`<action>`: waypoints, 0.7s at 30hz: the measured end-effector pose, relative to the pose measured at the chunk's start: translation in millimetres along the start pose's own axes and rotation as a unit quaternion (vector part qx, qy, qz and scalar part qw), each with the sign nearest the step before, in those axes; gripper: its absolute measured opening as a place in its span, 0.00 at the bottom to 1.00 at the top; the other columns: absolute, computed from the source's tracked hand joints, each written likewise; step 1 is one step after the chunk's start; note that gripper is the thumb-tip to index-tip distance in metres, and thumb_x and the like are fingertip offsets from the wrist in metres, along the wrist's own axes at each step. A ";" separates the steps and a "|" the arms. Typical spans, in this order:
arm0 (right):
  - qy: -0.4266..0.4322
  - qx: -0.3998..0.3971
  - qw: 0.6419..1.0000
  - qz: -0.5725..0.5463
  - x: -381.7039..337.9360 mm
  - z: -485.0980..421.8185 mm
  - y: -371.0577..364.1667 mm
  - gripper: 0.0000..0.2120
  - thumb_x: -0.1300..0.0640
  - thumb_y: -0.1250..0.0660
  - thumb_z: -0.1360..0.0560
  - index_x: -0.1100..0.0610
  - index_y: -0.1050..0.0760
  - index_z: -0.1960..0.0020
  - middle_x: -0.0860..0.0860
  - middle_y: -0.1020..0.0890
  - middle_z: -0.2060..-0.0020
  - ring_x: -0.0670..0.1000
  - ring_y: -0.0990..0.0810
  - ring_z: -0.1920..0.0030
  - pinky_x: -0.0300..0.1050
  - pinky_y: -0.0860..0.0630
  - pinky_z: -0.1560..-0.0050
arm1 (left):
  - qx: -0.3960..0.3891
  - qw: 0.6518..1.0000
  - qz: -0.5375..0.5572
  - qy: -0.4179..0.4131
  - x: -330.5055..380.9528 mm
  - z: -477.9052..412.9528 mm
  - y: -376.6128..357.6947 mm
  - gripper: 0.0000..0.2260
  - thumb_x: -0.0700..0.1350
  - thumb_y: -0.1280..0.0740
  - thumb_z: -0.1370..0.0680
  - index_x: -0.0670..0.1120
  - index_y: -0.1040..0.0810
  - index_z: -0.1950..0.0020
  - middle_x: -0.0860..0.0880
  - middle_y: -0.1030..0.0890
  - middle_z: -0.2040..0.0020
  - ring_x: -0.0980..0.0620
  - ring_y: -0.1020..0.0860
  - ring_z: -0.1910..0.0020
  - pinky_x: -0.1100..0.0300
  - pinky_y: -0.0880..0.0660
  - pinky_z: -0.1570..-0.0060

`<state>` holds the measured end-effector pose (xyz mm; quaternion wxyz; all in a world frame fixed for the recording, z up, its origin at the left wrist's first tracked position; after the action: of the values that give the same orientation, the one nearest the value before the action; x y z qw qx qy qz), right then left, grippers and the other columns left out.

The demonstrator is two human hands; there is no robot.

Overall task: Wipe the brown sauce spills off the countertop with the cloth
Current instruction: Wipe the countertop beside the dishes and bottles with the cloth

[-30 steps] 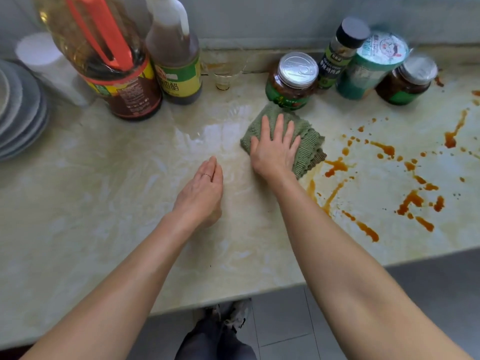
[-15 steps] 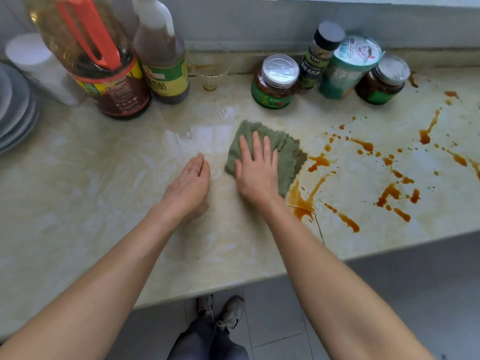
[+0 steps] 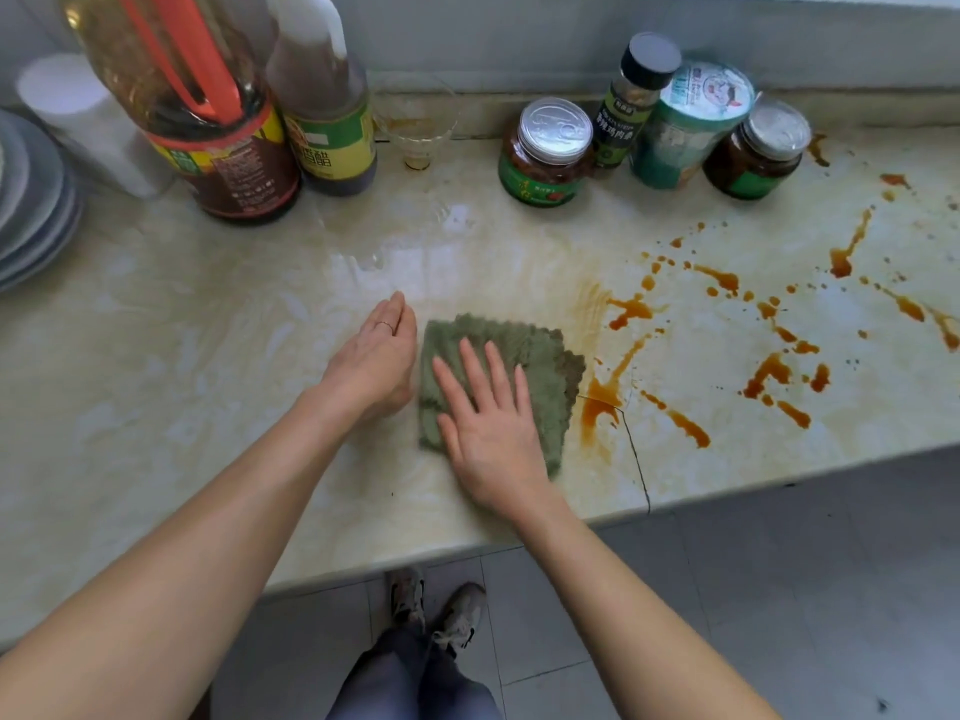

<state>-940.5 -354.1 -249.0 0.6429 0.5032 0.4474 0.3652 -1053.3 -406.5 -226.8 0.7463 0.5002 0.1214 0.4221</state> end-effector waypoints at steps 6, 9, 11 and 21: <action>0.109 -0.009 0.994 0.015 8.5 31.7 -3.5 0.26 0.44 0.50 0.19 0.45 0.46 0.22 0.48 0.47 0.21 0.52 0.54 0.21 0.58 0.53 0.24 | 0.009 1.000 0.001 -0.001 0.4 0.4 1.1 0.35 0.33 0.43 0.25 0.40 0.59 0.22 0.45 0.61 0.22 0.49 0.58 0.22 0.57 0.54 0.24; 0.039 -0.007 0.999 0.007 14.5 3.8 2.0 0.27 0.43 0.55 0.20 0.44 0.47 0.21 0.48 0.50 0.21 0.53 0.56 0.22 0.60 0.54 0.24 | 0.012 1.000 0.003 0.001 0.6 1.8 -0.3 0.35 0.32 0.45 0.25 0.40 0.59 0.22 0.45 0.61 0.22 0.49 0.58 0.22 0.56 0.54 0.24; 0.032 -0.002 0.999 0.000 2.8 18.6 -2.1 0.27 0.44 0.53 0.20 0.46 0.48 0.21 0.50 0.51 0.21 0.54 0.58 0.22 0.61 0.54 0.24 | 0.016 1.000 0.002 0.002 -0.3 2.8 -1.2 0.35 0.32 0.45 0.25 0.40 0.59 0.22 0.45 0.61 0.22 0.49 0.58 0.22 0.56 0.54 0.24; 0.035 0.017 0.999 0.010 9.5 35.2 -1.2 0.26 0.44 0.50 0.20 0.45 0.45 0.22 0.49 0.47 0.21 0.54 0.53 0.22 0.60 0.50 0.26 | 0.054 0.998 0.020 0.027 6.5 11.1 1.5 0.34 0.30 0.47 0.24 0.41 0.59 0.22 0.46 0.60 0.22 0.49 0.58 0.22 0.54 0.53 0.24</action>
<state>-904.1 -356.9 -248.8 0.6149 0.5049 0.4707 0.3813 -1043.4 -408.6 -218.7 0.7059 0.5307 0.1540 0.4430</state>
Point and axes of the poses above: each hand's wrist, its own z-axis away from the middle knuckle, its own y-axis out of the back of the hand, x = y × z, the point moved 9 cm from there along -z, towards the middle knuckle
